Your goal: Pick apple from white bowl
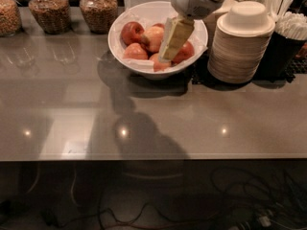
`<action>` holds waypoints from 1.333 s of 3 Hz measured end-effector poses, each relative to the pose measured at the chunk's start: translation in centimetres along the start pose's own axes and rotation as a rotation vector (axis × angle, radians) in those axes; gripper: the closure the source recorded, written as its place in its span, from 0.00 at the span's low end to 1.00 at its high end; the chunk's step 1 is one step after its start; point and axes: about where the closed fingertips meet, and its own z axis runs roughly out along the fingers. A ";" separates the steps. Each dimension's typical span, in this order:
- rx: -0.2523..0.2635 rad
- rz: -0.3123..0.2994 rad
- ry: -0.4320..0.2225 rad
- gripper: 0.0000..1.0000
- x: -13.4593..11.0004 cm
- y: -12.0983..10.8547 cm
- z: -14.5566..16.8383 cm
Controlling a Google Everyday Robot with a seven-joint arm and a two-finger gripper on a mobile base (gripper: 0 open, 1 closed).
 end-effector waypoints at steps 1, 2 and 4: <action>0.000 0.007 0.017 0.00 0.0 -2.9 4.9; 0.001 0.007 0.017 0.00 0.0 -2.9 4.9; 0.049 0.028 0.019 0.00 2.5 -3.6 7.5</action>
Offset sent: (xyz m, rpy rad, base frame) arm 0.0430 0.0189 -0.0107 -0.0068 0.0033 -0.0215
